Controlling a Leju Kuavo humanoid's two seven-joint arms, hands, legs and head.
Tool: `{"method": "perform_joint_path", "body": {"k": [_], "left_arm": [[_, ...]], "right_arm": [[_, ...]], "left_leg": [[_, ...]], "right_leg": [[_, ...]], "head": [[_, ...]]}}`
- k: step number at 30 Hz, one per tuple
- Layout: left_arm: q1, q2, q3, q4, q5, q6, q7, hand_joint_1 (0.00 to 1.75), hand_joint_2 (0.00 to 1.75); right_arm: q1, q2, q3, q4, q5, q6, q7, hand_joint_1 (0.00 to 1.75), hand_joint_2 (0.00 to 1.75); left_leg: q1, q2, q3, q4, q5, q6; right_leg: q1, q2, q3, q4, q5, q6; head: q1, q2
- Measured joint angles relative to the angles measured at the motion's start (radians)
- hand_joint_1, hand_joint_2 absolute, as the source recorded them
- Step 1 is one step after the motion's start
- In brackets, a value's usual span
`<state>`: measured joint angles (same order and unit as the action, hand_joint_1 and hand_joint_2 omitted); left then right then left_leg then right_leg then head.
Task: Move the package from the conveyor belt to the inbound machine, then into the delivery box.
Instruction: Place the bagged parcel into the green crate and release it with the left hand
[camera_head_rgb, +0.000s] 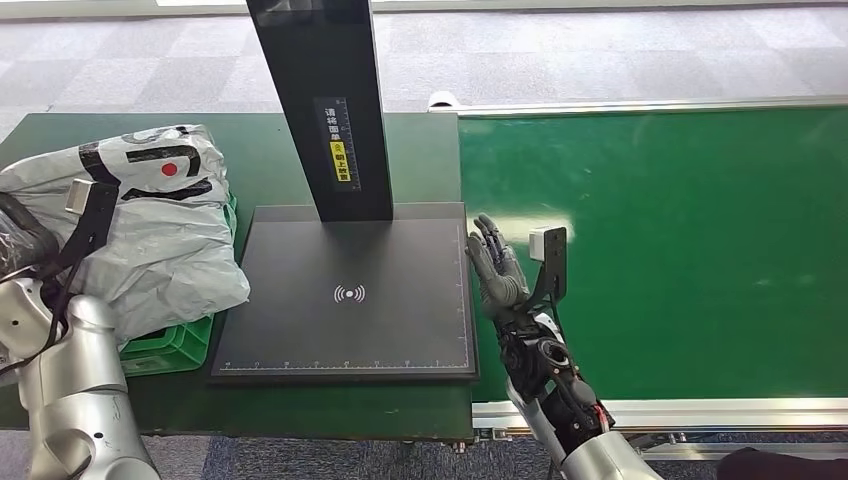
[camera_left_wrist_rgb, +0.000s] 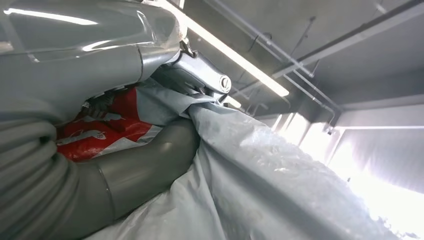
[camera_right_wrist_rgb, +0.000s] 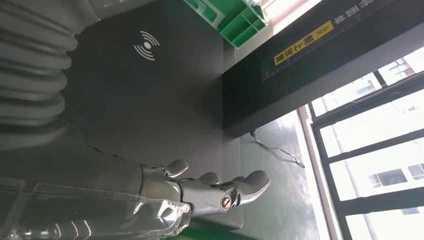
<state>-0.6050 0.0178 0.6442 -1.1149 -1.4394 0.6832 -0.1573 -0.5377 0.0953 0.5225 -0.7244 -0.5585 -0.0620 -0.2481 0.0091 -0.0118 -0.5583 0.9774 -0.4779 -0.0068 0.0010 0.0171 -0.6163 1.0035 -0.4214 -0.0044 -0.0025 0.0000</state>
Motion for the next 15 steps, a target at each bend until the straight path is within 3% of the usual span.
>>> {"method": "perform_joint_path", "body": {"k": [1, 2, 8, 13, 15], "left_arm": [[-0.006, 0.001, 0.006, 0.014, 0.009, 0.0, -0.008, 0.03, 1.75], [-0.012, 0.002, 0.014, 0.029, 0.019, 0.0, -0.018, 0.0, 1.75], [-0.044, 0.003, 0.057, 0.123, 0.129, 0.0, -0.115, 0.0, 1.75], [-0.065, -0.01, 0.107, 0.191, 0.296, 0.0, -0.292, 0.0, 1.75], [-0.073, -0.02, 0.131, 0.206, 0.441, -0.02, -0.399, 0.0, 1.75]], "right_arm": [[0.001, -0.002, 0.003, -0.003, -0.009, 0.009, 0.0, 0.0, 0.0], [0.002, -0.004, 0.008, -0.007, -0.015, 0.021, 0.0, 0.0, 0.0], [0.0, -0.019, 0.039, -0.021, -0.011, 0.049, -0.014, 0.0, 0.0], [-0.018, -0.035, 0.061, -0.045, 0.045, -0.001, -0.084, 0.0, 0.0], [-0.028, -0.043, 0.064, -0.066, 0.069, -0.022, -0.105, 0.0, 0.0]], "left_leg": [[0.0, 0.0, 0.0, 0.0, 0.0, 0.0], [0.0, 0.0, 0.0, 0.0, 0.0, 0.0], [0.0, 0.0, 0.0, 0.0, 0.0, 0.0], [0.0, 0.0, 0.0, 0.0, 0.0, 0.0], [0.0, 0.0, 0.0, 0.0, 0.0, 0.0]], "right_leg": [[0.0, 0.0, 0.0, 0.0, 0.0, 0.0], [0.0, 0.0, 0.0, 0.0, 0.0, 0.0], [0.0, 0.0, 0.0, 0.0, 0.0, 0.0], [0.0, 0.0, 0.0, 0.0, 0.0, 0.0], [0.0, 0.0, 0.0, 0.0, 0.0, 0.0]], "head": [[0.0, 0.0], [0.0, 0.0], [0.0, 0.0], [0.0, 0.0], [0.0, 0.0]]}}
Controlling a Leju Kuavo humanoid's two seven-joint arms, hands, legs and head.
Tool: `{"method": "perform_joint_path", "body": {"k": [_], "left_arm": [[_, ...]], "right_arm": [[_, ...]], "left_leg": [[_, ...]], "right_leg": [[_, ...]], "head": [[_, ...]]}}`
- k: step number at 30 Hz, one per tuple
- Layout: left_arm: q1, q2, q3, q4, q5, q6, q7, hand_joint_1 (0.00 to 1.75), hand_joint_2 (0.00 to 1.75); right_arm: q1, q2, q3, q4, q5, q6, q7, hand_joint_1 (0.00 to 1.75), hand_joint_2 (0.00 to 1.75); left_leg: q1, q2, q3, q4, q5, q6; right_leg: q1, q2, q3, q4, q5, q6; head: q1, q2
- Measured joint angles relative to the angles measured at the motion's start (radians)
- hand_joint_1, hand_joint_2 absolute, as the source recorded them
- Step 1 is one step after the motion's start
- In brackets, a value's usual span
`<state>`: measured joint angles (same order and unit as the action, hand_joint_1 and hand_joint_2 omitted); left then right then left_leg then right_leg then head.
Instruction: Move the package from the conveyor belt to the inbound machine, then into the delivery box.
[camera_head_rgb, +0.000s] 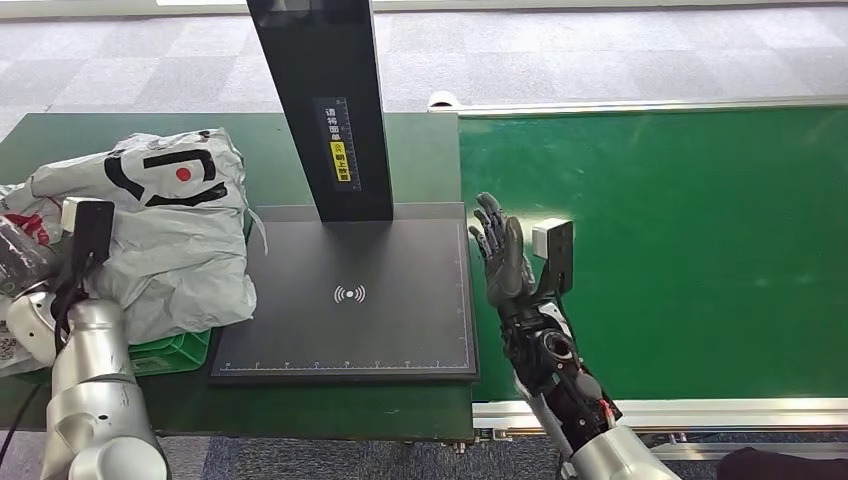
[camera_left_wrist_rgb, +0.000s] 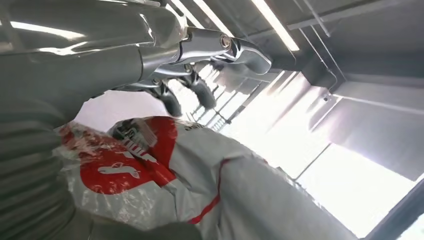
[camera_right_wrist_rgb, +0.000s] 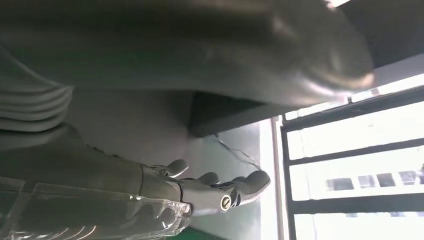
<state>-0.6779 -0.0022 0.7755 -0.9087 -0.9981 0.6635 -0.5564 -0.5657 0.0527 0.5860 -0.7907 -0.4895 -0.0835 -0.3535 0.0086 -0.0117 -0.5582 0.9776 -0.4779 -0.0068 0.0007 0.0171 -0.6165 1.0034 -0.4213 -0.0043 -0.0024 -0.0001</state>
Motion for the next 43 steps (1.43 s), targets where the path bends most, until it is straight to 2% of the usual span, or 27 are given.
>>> {"method": "perform_joint_path", "body": {"k": [2, 4, 5, 7, 12, 18, 24, 36, 43], "left_arm": [[-0.007, -0.01, 0.003, 0.02, 0.276, -0.039, -0.092, 0.0, 1.75], [-0.002, -0.018, -0.034, 0.024, 0.586, -0.038, -0.131, 0.0, 1.75], [0.005, -0.021, -0.064, 0.016, 0.696, -0.02, -0.136, 0.0, 1.75], [0.026, -0.028, -0.128, -0.018, 0.799, 0.006, -0.14, 0.0, 1.75], [0.08, -0.065, -0.237, -0.193, 0.812, 0.016, -0.145, 0.0, 1.75], [0.124, -0.101, -0.307, -0.351, 0.822, 0.017, -0.145, 0.0, 1.75], [0.14, -0.115, -0.329, -0.412, 0.825, 0.017, -0.145, 0.0, 1.75], [0.15, -0.126, -0.344, -0.447, 0.828, 0.017, -0.145, 0.0, 1.75], [0.206, -0.161, -0.403, -0.586, 0.779, 0.017, -0.145, 0.0, 1.75]], "right_arm": [[-0.006, -0.007, 0.002, -0.025, 0.022, -0.007, -0.012, 0.0, 0.0], [-0.007, -0.014, 0.002, -0.05, 0.039, -0.011, -0.02, 0.0, 0.0], [-0.007, -0.018, 0.001, -0.061, 0.043, -0.012, -0.023, 0.0, 0.0], [-0.005, -0.024, -0.003, -0.085, 0.045, -0.013, -0.025, 0.0, 0.0], [0.013, -0.035, -0.022, -0.16, 0.044, -0.016, -0.029, 0.0, 0.0], [0.028, -0.038, -0.031, -0.214, 0.046, -0.03, -0.032, 0.0, 0.0], [0.035, -0.041, -0.04, -0.237, 0.046, -0.031, -0.033, 0.0, 0.0], [0.039, -0.042, -0.045, -0.245, 0.047, -0.033, -0.033, 0.0, 0.0], [0.061, -0.035, -0.062, -0.261, 0.065, -0.061, -0.034, 0.0, 0.0]], "left_leg": [[0.0, 0.0, 0.0, 0.0, 0.0, 0.0], [0.0, 0.0, 0.0, 0.0, 0.0, 0.0], [0.0, 0.0, 0.0, 0.0, 0.0, 0.0], [0.0, 0.0, 0.0, 0.0, 0.0, 0.0], [0.0, 0.0, 0.0, 0.0, 0.0, 0.0], [0.0, 0.0, 0.0, 0.0, -0.001, 0.0], [0.0, 0.0, 0.0, 0.0, 0.0, 0.0], [0.0, 0.0, 0.0, 0.0, 0.0, 0.0], [0.0, 0.0, 0.0, 0.0, -0.001, 0.0]], "right_leg": [[0.0, 0.0, 0.0, 0.0, 0.0, 0.0], [0.0, 0.0, 0.0, 0.0, 0.0, 0.0], [0.0, 0.0, 0.0, 0.0, 0.0, 0.0], [0.0, 0.0, 0.0, 0.0, 0.0, 0.0], [0.0, 0.0, 0.0, 0.0, 0.0, 0.0], [0.0, 0.0, 0.0, 0.0, 0.0, 0.0], [0.0, 0.0, 0.0, 0.0, 0.0, 0.0], [0.0, 0.0, 0.0, 0.0, 0.0, 0.0], [0.0, 0.0, 0.0, 0.0, 0.0, 0.0]], "head": [[0.0, 0.0], [0.0, 0.0], [0.0, 0.0], [0.0, 0.0], [0.0, 0.0], [0.0, 0.0], [0.0, 0.0], [0.0, 0.0], [0.0, 0.0]]}}
